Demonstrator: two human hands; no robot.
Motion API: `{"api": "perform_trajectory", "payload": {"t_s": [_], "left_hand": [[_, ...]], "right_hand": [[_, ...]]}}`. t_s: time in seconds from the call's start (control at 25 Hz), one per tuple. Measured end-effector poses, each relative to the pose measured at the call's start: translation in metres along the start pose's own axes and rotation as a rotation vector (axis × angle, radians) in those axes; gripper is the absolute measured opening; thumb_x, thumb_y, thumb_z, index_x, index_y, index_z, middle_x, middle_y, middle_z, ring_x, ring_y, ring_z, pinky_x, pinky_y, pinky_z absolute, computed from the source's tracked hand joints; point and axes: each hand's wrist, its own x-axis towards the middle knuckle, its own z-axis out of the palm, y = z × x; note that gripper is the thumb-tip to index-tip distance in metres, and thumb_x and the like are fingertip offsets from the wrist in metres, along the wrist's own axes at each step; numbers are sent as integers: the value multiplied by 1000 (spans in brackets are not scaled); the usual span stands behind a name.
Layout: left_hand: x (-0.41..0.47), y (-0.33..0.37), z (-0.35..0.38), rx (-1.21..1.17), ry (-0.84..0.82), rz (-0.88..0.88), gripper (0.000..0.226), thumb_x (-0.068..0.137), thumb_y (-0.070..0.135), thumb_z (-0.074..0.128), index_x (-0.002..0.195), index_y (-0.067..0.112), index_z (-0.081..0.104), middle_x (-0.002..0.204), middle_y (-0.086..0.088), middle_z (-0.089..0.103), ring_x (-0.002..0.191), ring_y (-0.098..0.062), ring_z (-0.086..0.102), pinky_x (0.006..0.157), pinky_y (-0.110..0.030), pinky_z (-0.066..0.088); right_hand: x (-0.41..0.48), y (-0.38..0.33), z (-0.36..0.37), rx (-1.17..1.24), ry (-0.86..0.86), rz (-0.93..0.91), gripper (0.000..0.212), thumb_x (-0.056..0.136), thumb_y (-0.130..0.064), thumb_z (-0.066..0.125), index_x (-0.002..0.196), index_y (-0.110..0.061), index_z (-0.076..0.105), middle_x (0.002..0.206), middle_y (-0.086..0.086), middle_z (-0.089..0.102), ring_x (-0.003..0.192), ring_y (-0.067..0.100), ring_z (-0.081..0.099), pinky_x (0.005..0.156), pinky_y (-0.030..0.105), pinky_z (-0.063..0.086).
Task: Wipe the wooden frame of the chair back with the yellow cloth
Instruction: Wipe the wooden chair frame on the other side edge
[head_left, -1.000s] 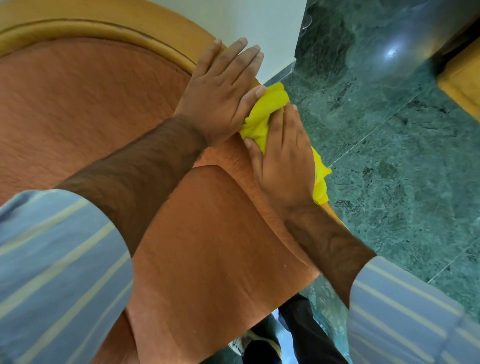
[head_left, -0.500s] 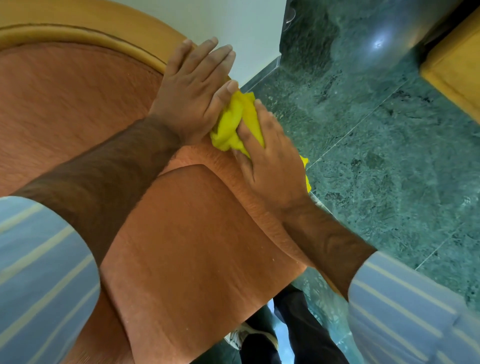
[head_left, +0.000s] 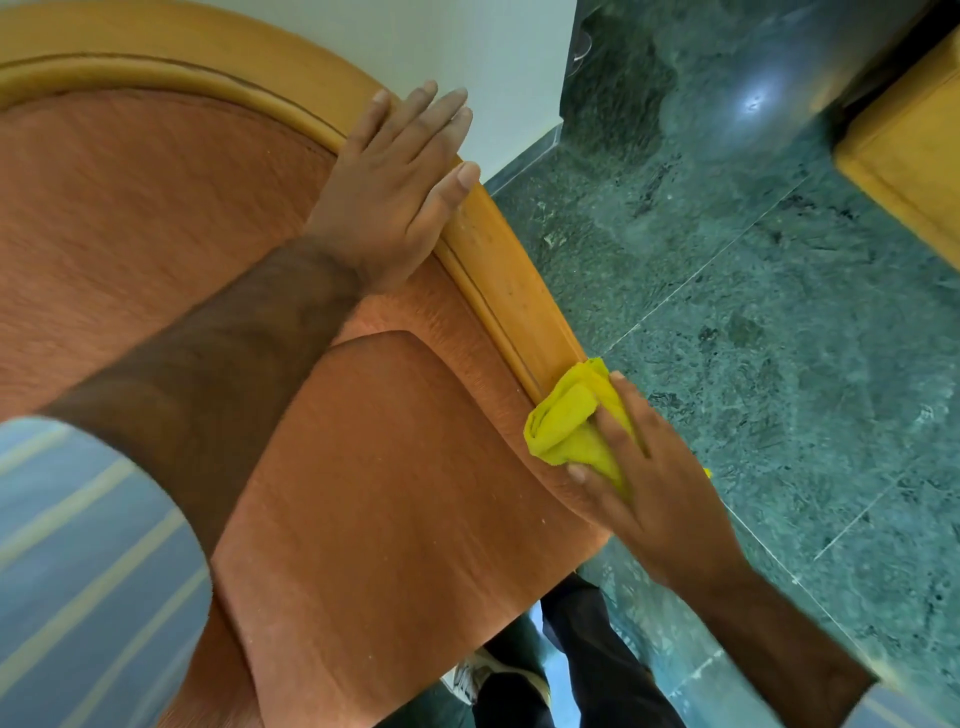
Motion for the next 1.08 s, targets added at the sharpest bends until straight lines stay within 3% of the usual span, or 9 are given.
{"api": "perform_trajectory", "payload": {"t_s": [0.08, 0.16, 0.28, 0.36, 0.44, 0.6, 0.72, 0.84, 1.08], "left_hand": [[-27, 19, 6, -199, 232, -121, 54, 110, 37, 38, 151, 3, 46, 162, -16, 43, 155, -31, 32, 129, -44, 25], [-70, 55, 25, -387, 410, -293, 43, 105, 35, 55, 133, 3, 58, 139, -15, 58, 134, -29, 52, 114, -45, 44], [-122, 125, 56, -795, 215, -691, 59, 85, 55, 76, 124, 16, 57, 119, 1, 58, 111, -17, 59, 93, -44, 57], [-135, 157, 77, -934, 62, -867, 62, 73, 56, 86, 119, 25, 58, 108, 10, 63, 100, -7, 64, 84, -32, 60], [-135, 167, 86, -1027, 32, -937, 40, 75, 42, 89, 104, 29, 65, 87, 13, 68, 81, -5, 68, 72, -28, 60], [-115, 141, 62, -1197, 38, -904, 14, 84, 19, 84, 94, 17, 74, 82, -8, 74, 80, -31, 72, 75, -56, 63], [-78, 98, 11, -1068, 263, -698, 16, 81, 23, 84, 88, 26, 70, 78, 3, 71, 71, -22, 67, 68, -53, 62], [-28, 52, -25, -748, 482, -618, 21, 78, 38, 84, 83, 28, 67, 71, 11, 63, 63, -10, 57, 59, -23, 51], [1, 23, -12, -433, 332, -723, 40, 76, 51, 83, 84, 21, 57, 85, 2, 61, 78, -12, 52, 61, -26, 30]], "right_hand": [[-4, 10, -21, 320, 38, 202, 78, 94, -65, 50, 162, -43, 17, 170, -17, 27, 154, -2, 29, 120, 18, 25], [-10, 25, -46, 397, 2, 465, 93, 76, -83, 55, 157, -47, 27, 151, -21, 51, 140, 0, 46, 110, 28, 34], [-25, 43, -65, 414, -223, 692, 85, 55, -88, 74, 124, -39, 70, 121, -11, 73, 121, 20, 66, 104, 45, 49], [-26, 44, -68, 464, -218, 744, 56, 55, -69, 85, 100, -36, 78, 102, -9, 82, 108, 22, 74, 97, 47, 56], [-21, 37, -74, 508, -188, 749, 47, 50, -57, 88, 93, -38, 78, 88, -11, 83, 91, 21, 78, 81, 40, 58], [6, 12, -87, 729, -97, 697, 62, 46, -54, 96, 100, -28, 79, 95, 0, 84, 82, 20, 80, 80, 50, 60], [46, -10, -88, 899, 33, 543, 69, 48, -62, 96, 105, -27, 78, 107, 1, 83, 96, 21, 80, 83, 44, 59], [100, -37, -79, 994, 149, 419, 38, 66, -50, 90, 96, -30, 80, 104, -7, 84, 95, 14, 81, 73, 28, 64], [138, -43, -42, 887, 184, 455, 35, 80, -33, 89, 100, -8, 75, 100, 14, 81, 92, 30, 78, 78, 47, 62]]}}
